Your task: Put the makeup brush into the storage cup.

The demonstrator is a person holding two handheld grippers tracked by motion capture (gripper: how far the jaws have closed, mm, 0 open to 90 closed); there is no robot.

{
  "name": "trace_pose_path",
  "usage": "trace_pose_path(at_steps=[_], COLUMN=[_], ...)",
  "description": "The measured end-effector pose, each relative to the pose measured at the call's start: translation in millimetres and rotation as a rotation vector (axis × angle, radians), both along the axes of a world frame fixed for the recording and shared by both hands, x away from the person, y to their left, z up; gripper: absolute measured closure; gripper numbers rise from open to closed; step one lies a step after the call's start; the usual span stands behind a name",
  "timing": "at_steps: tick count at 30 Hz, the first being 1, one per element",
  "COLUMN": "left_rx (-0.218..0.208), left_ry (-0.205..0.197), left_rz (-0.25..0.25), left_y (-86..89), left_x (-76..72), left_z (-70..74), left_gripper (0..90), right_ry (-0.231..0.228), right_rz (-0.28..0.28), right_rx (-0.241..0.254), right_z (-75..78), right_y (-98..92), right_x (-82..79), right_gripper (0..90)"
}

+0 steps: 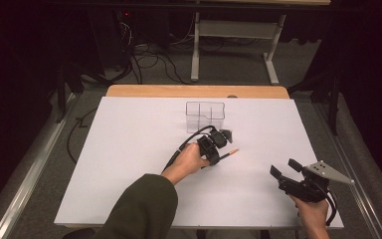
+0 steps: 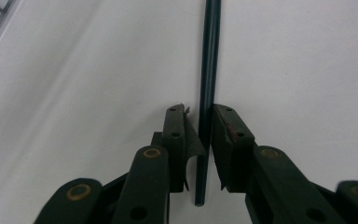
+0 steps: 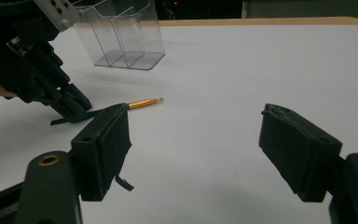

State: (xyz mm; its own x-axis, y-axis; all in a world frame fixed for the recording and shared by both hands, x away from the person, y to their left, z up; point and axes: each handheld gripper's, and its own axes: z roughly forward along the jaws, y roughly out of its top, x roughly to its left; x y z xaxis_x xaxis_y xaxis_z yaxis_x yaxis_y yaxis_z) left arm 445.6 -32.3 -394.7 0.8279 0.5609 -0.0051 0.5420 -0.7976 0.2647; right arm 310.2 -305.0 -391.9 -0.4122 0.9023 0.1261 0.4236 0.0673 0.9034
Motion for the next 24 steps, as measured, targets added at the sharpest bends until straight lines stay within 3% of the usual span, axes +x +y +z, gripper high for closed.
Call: trace_pose_path(at_steps=[11, 24], left_rx=[0.000, -0.011], left_ry=[0.006, 0.020], left_rz=[-0.012, -0.026], left_y=[-1.0, 1.9], left_x=[-0.9, 1.5], left_z=[-0.3, 0.4], left_gripper=[83.0, 83.6], right_ry=[0.007, 0.013], right_rz=[-0.002, -0.003], right_rx=[-0.004, -0.001], right_z=[-0.7, -0.8], right_y=[-0.1, -0.3], right_x=[0.7, 0.7], right_gripper=[26.3, 26.3])
